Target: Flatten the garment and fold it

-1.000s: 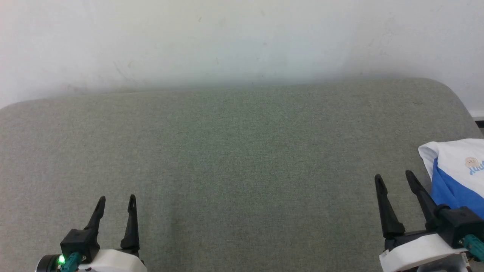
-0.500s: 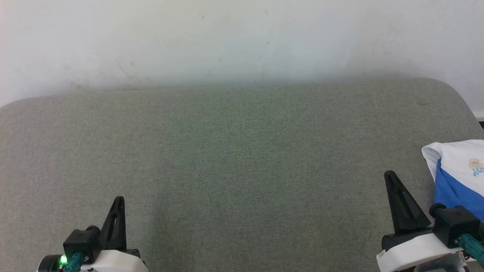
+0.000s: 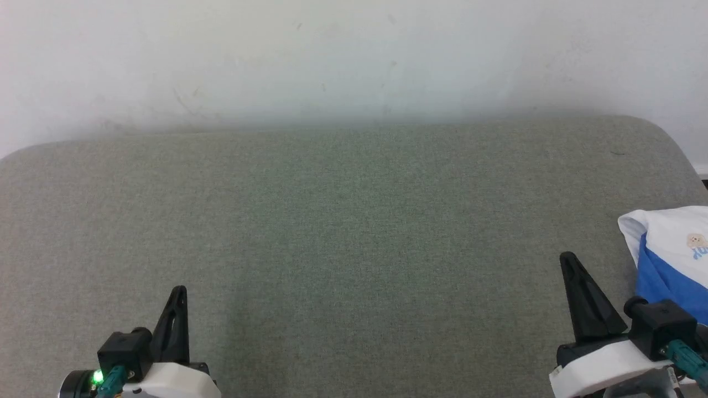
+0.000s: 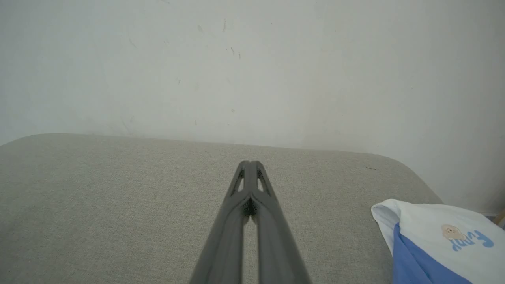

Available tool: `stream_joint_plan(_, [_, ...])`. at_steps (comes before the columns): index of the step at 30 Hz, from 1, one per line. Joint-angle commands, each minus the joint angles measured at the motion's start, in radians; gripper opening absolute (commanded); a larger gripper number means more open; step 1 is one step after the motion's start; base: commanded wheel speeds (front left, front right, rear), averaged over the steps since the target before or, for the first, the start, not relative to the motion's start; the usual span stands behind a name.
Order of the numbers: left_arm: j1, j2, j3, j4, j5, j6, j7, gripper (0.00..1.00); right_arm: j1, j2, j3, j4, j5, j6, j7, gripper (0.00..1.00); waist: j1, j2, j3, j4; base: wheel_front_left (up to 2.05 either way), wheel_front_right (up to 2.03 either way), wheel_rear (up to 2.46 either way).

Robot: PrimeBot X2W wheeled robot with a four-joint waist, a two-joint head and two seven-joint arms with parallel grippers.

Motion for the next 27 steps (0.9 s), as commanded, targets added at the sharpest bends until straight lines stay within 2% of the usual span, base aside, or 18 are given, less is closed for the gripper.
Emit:
stream_joint_plan(1, [-0.008, -0.005, -0.002, -0.007, 0.014, 0.001, 0.005, 0.0, -0.014, 0.001, 0.0, 0.005, -0.008, 0.0, 0.001, 0.0, 0.0, 0.0, 0.0, 0.001, 0.0, 0.0, 0.0])
stream_joint_plan(27, [-0.02, -0.029, -0.005, -0.041, 0.049, 0.003, 0.056, 0.0, -0.04, 0.002, 0.0, 0.038, -0.025, 0.0, 0.013, 0.0, 0.0, 0.0, -0.006, 0.007, 0.0, 0.0, 0.0])
